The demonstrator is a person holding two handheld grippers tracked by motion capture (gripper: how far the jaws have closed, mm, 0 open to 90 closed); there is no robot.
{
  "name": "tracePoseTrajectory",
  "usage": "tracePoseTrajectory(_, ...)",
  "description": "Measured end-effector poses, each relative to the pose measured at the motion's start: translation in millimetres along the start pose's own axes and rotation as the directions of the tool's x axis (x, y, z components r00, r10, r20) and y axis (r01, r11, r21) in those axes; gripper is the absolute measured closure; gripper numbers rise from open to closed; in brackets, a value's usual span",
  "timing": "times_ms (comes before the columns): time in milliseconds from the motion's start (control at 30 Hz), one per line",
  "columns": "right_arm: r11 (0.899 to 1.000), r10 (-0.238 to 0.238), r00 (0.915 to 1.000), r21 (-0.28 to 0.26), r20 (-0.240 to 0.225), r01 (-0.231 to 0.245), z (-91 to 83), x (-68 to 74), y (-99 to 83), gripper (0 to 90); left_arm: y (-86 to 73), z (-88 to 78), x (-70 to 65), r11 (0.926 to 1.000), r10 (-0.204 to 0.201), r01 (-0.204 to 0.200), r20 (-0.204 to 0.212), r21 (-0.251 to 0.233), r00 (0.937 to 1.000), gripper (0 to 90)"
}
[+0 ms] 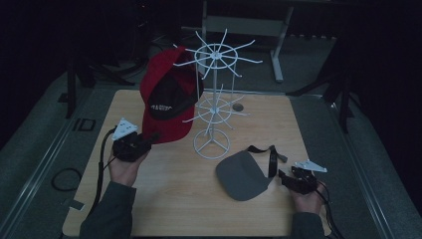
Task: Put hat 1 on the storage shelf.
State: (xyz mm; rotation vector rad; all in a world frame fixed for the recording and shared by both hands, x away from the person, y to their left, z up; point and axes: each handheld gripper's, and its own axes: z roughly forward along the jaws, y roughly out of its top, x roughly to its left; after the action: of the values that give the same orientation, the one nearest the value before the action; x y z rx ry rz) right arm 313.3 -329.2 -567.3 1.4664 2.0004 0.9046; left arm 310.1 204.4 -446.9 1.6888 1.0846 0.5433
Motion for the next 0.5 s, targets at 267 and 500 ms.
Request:
tracePoseTrajectory(267,1.000,-0.002,1.0000,0.001,0.000,0.002,0.0,-0.1,0.0,41.7,-8.8,0.3,1.6,0.9999,-0.007,0.007,0.009,0.015,0.9999,59.1)
tracePoseTrajectory(500,1.000,-0.003,1.0000,0.000,0.000,0.003,0.0,-0.2,0.0,41.7,-15.9,1.7,1.4,0.9996,-0.002,0.002,0.007,0.028,1.0000,54.5)
